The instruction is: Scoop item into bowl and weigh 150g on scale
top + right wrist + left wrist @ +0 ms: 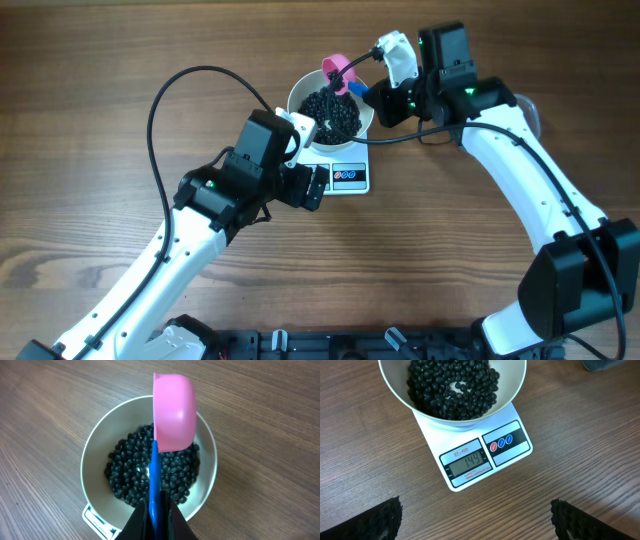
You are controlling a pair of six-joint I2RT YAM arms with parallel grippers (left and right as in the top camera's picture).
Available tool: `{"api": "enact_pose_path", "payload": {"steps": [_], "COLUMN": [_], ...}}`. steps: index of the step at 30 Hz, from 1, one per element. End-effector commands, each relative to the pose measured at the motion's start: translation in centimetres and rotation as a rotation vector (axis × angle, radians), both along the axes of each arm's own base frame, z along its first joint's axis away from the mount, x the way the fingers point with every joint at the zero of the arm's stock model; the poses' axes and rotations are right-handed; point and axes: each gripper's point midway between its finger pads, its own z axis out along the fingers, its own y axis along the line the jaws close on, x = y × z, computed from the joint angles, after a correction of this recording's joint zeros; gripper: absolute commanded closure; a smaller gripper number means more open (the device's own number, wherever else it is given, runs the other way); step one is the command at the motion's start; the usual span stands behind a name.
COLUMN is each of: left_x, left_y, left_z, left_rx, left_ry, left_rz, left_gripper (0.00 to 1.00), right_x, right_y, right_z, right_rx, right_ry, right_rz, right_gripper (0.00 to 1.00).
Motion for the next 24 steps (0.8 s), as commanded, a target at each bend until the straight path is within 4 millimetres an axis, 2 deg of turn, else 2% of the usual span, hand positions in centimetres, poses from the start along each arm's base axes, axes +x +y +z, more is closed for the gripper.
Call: {"api": "enact_pose_path", "payload": {"steps": [1,2,4,12,20,24], "left_x": [0.0,0.0,0.0,0.0,0.0,0.0], "left_y": [0.0,0.0,0.0,0.0,0.0,0.0], "left_z": [-0.3,-0.3,-0.3,-0.3,-0.3,-0.3], "left_rx": [0.003,0.003,0.003,0.003,0.003,0.003], "left_ry": [0.006,0.006,0.006,0.006,0.006,0.006], "left_rz": [0.010,0.010,0.010,0.010,0.010,0.010], "left_gripper": [0.00,0.00,0.00,0.00,0.00,0.00], "right_x": [-0.6,-0.8,0.0,0.1,0.6,0.7], "right_y": [1.3,1.5,0.4,0.5,1.0,0.2], "right_z": [2.1,2.2,1.7,1.9,2.9,4.0], "right_rx": [0.076,0.080,0.035,0.147,0.186,0.194], "right_ry": [-0.013,-0.023,-0.020,0.105,0.069,0.044], "right_rz": [0.040,0.071,-0.012,-0.171,-0.150,-0.166], "right_gripper": [0.96,0.96,0.96,0.96,0.96,0.96]}}
